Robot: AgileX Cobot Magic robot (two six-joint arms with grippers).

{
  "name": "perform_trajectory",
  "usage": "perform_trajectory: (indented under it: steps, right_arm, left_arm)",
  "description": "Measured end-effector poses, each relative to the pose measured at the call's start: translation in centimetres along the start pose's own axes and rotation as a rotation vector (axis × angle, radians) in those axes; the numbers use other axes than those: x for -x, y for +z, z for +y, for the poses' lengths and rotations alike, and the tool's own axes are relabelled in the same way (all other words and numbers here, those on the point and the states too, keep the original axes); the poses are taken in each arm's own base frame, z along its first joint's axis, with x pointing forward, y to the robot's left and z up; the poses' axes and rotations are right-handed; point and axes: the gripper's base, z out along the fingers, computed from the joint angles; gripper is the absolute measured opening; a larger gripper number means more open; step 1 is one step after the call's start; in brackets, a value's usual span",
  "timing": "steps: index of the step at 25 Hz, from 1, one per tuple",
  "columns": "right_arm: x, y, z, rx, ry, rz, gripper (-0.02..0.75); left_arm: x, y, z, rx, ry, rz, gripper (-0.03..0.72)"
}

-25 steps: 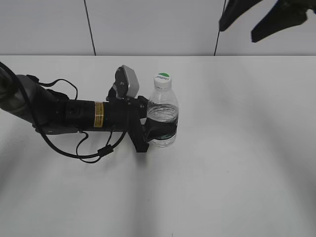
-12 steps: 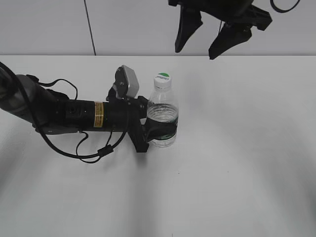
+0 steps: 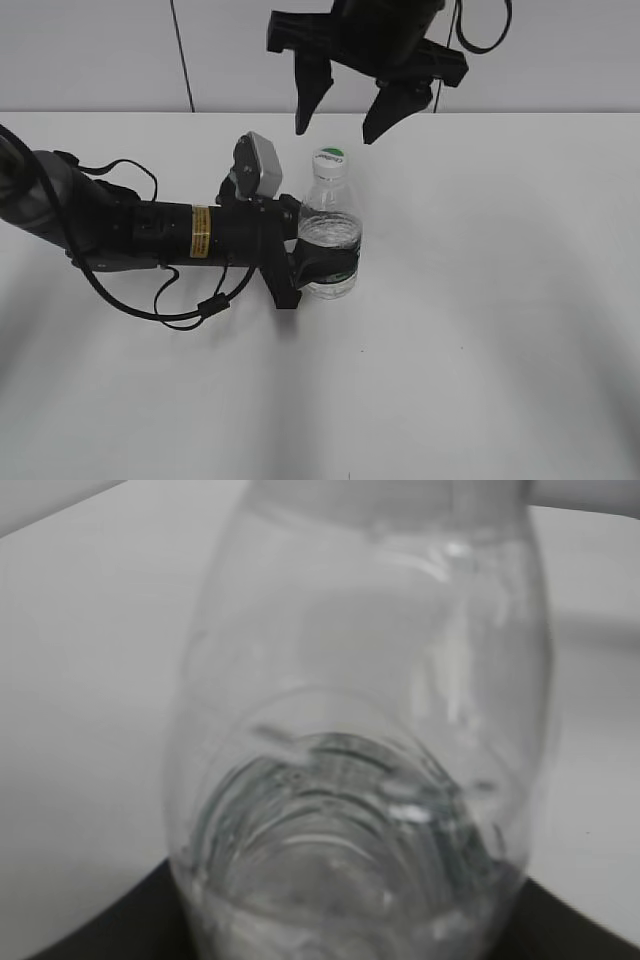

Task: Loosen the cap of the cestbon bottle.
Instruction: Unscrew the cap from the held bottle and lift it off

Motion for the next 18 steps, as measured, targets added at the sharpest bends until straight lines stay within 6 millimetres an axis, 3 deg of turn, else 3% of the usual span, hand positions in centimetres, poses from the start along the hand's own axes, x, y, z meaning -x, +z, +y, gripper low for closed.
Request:
perform_trajectory:
  steps: [4, 13, 18]
  right_arm:
    - [0.1, 0.2, 0.6, 0.006, -0.010, -0.005, 0.519]
    - [0.5, 2.6, 0.1, -0.034, -0.005, 0.036, 0.519]
    - [0.6, 3.1, -0.2, -0.067, -0.004, 0.033, 0.519]
  left_arm:
    - [0.0, 0.0, 0.0, 0.000, 0.000, 0.000, 0.363]
    - [0.0, 0.0, 0.0, 0.000, 0.000, 0.000, 0.363]
    - [0.0, 0.0, 0.0, 0.000, 0.000, 0.000, 0.363]
